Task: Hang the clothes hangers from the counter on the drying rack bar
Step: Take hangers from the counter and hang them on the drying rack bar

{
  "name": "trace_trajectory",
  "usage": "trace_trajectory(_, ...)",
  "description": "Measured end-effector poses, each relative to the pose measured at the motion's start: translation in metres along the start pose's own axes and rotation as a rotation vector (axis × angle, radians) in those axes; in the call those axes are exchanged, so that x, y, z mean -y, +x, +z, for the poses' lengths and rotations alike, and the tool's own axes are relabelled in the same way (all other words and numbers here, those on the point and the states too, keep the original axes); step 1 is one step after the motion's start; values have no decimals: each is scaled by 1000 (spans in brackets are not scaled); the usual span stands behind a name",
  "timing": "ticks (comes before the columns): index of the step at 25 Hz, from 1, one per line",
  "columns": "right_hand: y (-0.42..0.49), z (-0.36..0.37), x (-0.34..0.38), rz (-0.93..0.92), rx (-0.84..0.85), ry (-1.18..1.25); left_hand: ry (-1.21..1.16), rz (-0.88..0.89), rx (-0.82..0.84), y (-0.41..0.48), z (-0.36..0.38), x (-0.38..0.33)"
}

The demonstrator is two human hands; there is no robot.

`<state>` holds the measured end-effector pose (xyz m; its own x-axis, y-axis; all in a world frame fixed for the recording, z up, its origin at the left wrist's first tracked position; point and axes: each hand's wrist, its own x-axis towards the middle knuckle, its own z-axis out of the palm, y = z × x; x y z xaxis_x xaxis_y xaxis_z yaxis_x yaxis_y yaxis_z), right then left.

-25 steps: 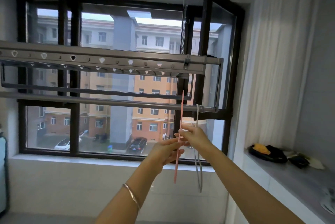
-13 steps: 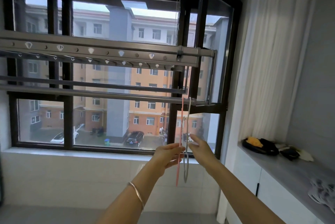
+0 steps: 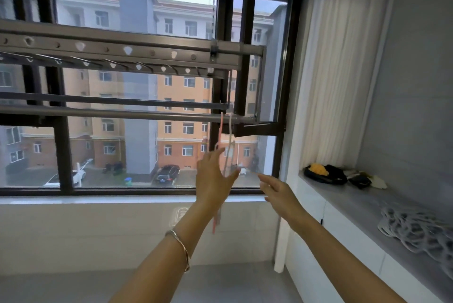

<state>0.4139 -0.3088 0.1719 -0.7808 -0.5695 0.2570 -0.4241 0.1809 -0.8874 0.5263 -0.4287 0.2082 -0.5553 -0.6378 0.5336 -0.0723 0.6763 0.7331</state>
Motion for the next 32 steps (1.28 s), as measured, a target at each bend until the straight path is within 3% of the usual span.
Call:
trace_trajectory(4,1,-87,-39,-10,-117,-45,-34,198,84,3,65,-39)
trace_trajectory(11,-9,-279,-123,39,-457,-204,-138,188,396,-11,239,-98)
trace_trajectory(15,-13,-361,-182,179,-556,-272,-189,192,572,-18,346,-135)
trace_trajectory(25,22,-444,-330,411,-925,-377,-348,369,1133,-12,622,-194)
trace_trajectory(30,21,-473,-399,491,-1151,-388,-377,378,1374,-40,712,-212)
trace_trajectory(32,6,-485,-434,602,-1247,-402,-392,377,1444,-52,732,-212)
